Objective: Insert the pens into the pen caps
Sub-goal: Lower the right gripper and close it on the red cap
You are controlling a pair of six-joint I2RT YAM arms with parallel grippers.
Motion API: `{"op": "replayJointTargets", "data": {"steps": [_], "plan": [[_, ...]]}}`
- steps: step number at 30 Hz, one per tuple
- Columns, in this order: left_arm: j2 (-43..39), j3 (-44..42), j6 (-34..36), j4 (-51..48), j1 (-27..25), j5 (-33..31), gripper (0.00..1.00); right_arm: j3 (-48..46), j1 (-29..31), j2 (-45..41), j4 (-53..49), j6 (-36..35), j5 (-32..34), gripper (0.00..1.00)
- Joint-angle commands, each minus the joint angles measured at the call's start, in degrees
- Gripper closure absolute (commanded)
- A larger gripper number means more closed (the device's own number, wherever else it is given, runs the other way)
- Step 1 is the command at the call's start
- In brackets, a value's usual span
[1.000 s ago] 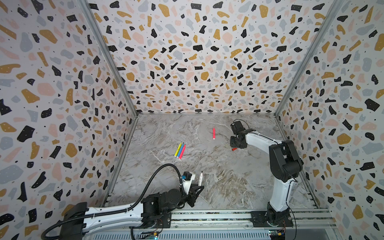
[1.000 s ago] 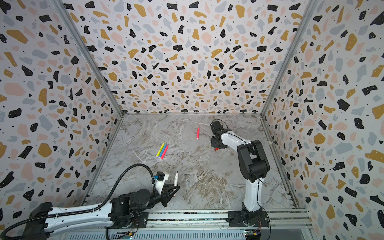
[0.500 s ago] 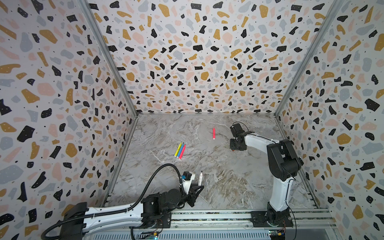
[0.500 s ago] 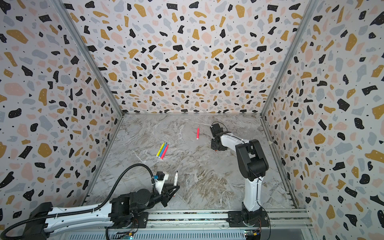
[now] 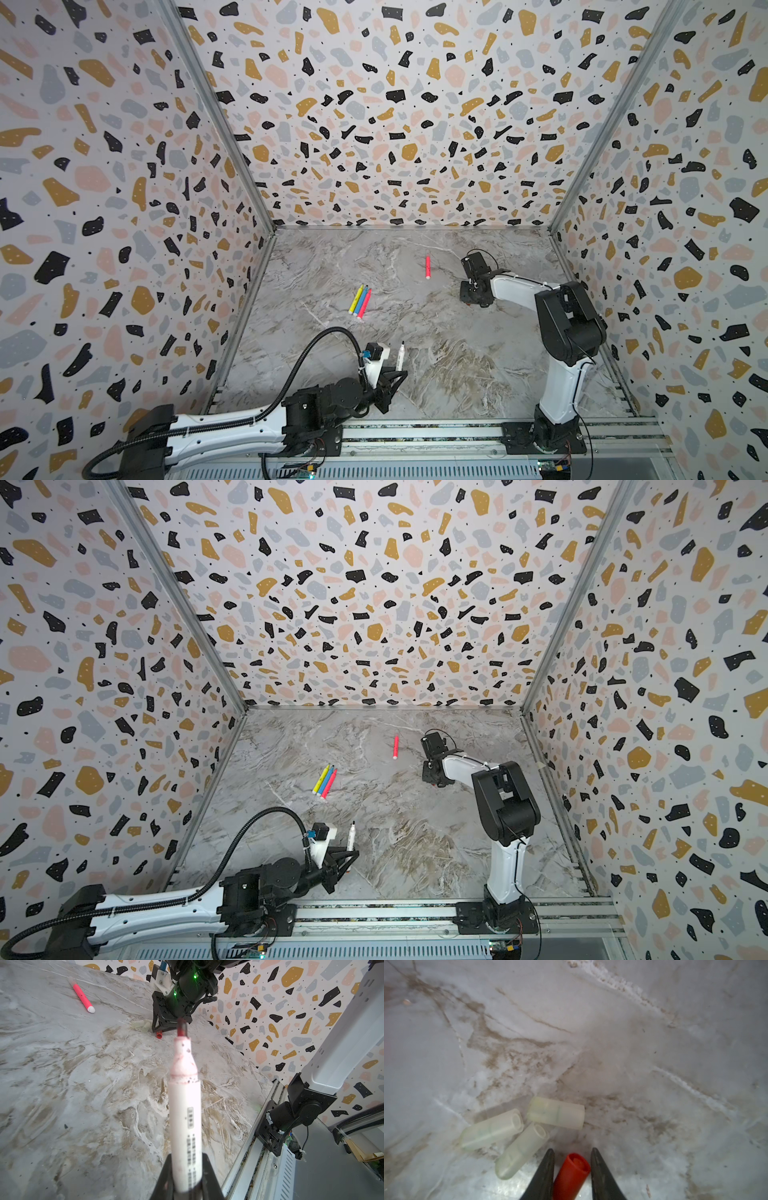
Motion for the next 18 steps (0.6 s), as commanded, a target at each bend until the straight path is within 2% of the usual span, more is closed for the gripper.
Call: {"op": "replayJointTargets", "data": {"steps": [1,11,18], "plan": [[-0.22,-0.23,0.04,2.49,-0.36,-0.91,1.0,-2.72,0.95,-1.82,-3.2,0.36,-0.17,0.73],[-0.26,-0.1,0.04,2.34,-0.43,-1.04,1.0,-4.72,3.64,-3.32,-3.33,0.32,1.79,0.78],[-0.24,0.25,0.29,2.06,-0.39,-1.0,1.0,-4.92,4.43,-3.28,-4.36,0.4,2.75,0.7]]}}
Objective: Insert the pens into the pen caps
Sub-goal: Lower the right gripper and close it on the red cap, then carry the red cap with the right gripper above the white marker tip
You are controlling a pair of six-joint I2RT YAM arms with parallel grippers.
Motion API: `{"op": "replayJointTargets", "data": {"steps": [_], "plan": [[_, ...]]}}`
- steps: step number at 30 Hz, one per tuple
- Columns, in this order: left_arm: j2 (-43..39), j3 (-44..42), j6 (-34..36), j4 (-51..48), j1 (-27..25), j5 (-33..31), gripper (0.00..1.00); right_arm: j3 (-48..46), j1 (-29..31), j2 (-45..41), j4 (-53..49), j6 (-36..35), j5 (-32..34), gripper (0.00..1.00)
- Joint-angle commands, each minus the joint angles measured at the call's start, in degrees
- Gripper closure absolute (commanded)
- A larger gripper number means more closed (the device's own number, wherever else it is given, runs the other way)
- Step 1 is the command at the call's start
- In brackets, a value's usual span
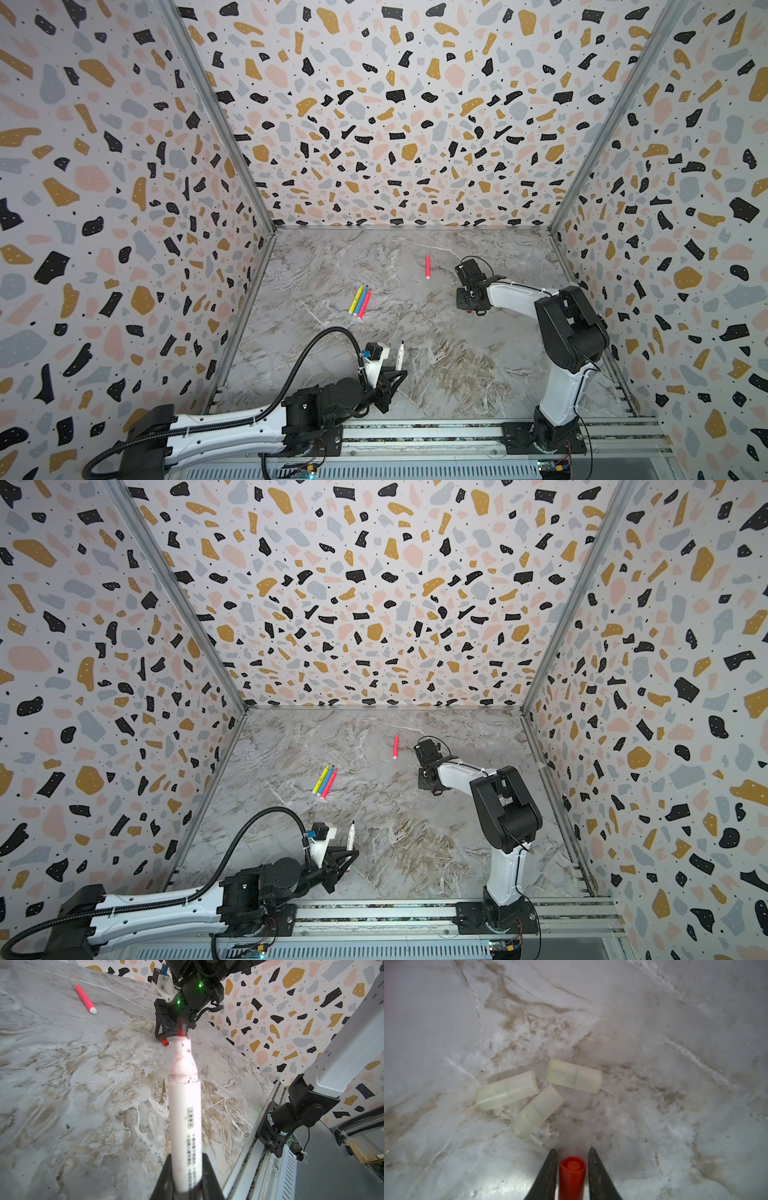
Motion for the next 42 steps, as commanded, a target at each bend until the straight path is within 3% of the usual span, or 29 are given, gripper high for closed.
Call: {"op": "replayJointTargets", "data": {"steps": [1,6,12,18,26,32,42], "plan": [[-0.26,0.25,0.25,2.12,-0.36,-0.73,1.0,-1.68,0.57,-1.06,-4.76,0.36,0.29,0.7],[-0.08,0.42,0.53,2.33,-0.36,-1.04,1.0,-2.2,1.5,-0.77,-4.66,0.52,0.1,0.73],[0.06,0.91,1.01,1.77,-0.36,-1.09,1.0,-2.89,2.66,-1.43,-4.08,0.81,-0.99,0.87],[-0.36,0.85,1.01,1.61,-0.36,-1.02,1.0,-6.56,4.86,-10.93,0.82,-0.86,-6.11,0.92],[1.54,0.54,1.14,5.72,-0.36,0.68,1.0,-19.07,6.68,-34.94,17.56,0.71,-20.77,0.94],[5.21,0.21,0.74,11.77,-0.54,3.13,1.0,-29.16,7.62,-47.69,33.57,7.04,-33.88,0.93],[13.88,2.24,0.55,22.07,-1.3,7.0,1.0,-41.83,10.79,-55.81,56.11,19.43,-35.99,0.93]]}}
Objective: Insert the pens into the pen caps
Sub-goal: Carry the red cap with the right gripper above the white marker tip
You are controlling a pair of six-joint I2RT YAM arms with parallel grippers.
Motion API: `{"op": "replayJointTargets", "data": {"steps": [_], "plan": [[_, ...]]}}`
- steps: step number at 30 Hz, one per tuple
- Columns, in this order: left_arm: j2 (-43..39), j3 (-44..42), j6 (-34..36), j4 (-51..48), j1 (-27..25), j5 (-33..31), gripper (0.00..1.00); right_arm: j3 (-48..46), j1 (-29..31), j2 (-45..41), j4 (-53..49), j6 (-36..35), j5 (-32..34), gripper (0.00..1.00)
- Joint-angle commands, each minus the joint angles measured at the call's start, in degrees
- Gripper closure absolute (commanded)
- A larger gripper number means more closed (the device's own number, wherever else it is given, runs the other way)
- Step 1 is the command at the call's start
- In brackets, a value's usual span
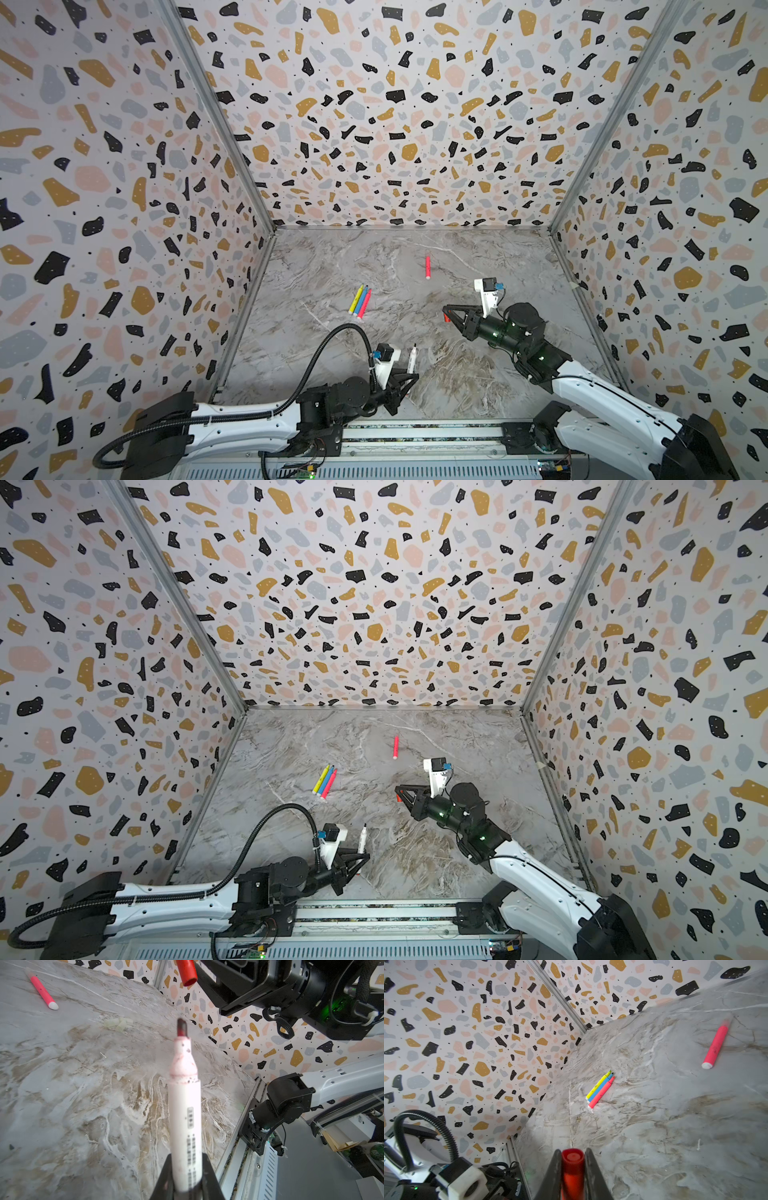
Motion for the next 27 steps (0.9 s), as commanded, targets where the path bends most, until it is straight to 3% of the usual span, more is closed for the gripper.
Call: {"op": "replayJointTargets", "data": {"steps": [1,11,27], "plan": [[2.95,2.21,0.07,8.28,-0.71,2.11,1.0,-1.99,1.21,-1.31,11.74,5.8,-1.34,0.93],[10.81,4.27,-0.56,14.91,-2.39,3.21,1.0,-5.79,7.24,0.69,21.78,9.09,0.89,0.92],[10.98,4.83,-0.27,14.49,-2.41,2.56,1.0,-9.36,11.86,1.41,26.65,11.12,2.59,0.92]]}}
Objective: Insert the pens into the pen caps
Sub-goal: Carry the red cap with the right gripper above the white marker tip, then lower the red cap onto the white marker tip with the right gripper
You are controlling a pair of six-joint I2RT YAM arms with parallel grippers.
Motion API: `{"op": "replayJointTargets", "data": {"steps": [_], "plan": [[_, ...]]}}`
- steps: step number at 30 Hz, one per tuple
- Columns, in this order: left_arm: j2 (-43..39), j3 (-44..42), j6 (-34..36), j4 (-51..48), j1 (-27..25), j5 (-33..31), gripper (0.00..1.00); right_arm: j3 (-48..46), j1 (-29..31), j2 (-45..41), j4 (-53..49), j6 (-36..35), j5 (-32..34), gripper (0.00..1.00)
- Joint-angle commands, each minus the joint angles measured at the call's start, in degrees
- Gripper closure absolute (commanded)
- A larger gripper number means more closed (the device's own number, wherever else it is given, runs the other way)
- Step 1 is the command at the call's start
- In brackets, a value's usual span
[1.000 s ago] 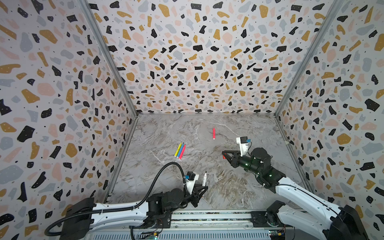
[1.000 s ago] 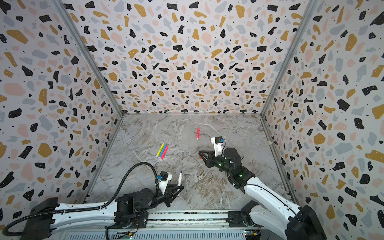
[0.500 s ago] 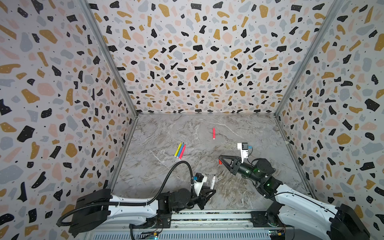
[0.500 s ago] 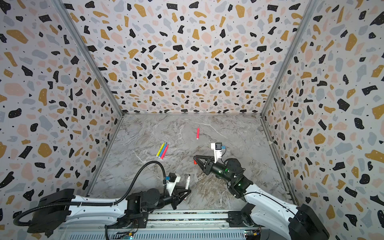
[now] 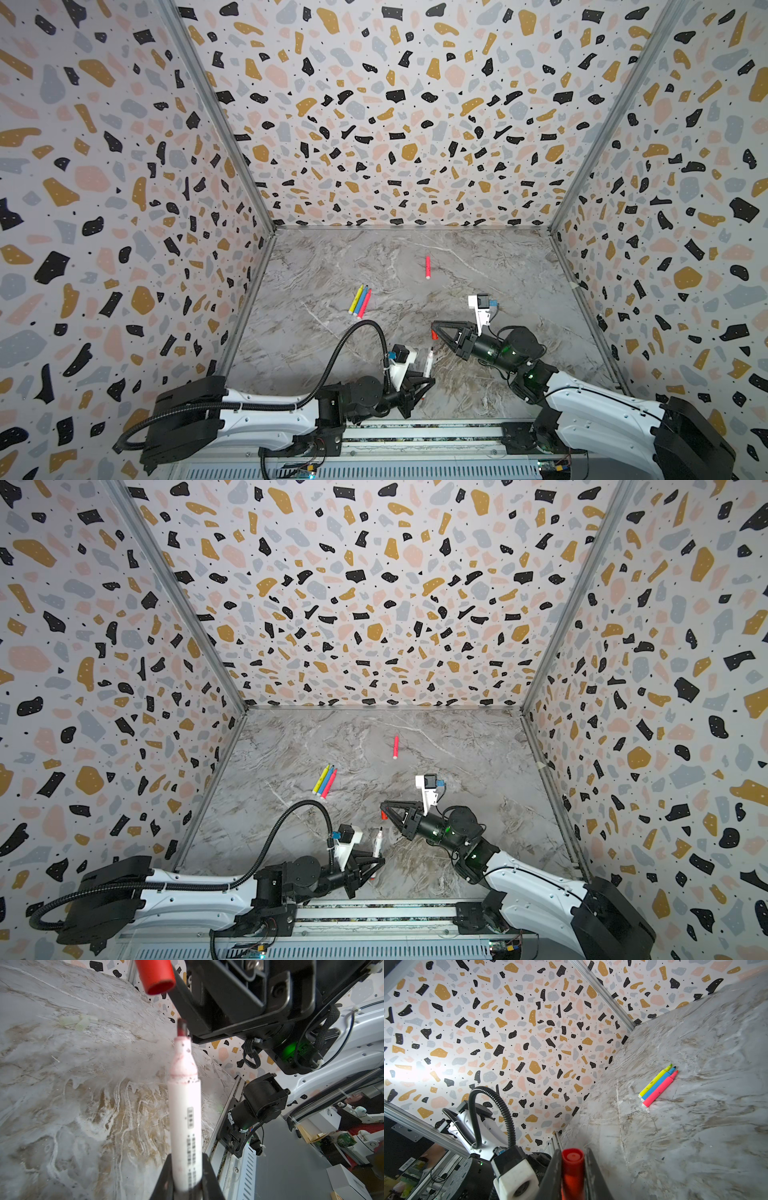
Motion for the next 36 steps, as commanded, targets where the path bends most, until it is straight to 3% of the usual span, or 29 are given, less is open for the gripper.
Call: {"op": "replayJointTargets", "data": {"steps": [1,26,31,36], "plan": [[-0.29,1.7,0.15,3.48,-0.29,-0.25,1.0,-0.67,1.11,-1.14,3.6,1.21,1.01,0.92],[-2.96,0.57,-0.22,3.37,-0.29,-2.58,1.0,-5.12,8.39,-0.05,8.06,-0.22,3.7,0.92],[-4.09,0.15,-0.56,3.58,-0.29,-3.57,1.0,-7.32,11.28,0.22,9.84,-0.99,6.96,0.89],[-5.34,-0.14,-0.58,3.16,-0.29,-4.18,1.0,-8.81,14.47,-0.21,10.67,-2.61,8.19,0.79]]}}
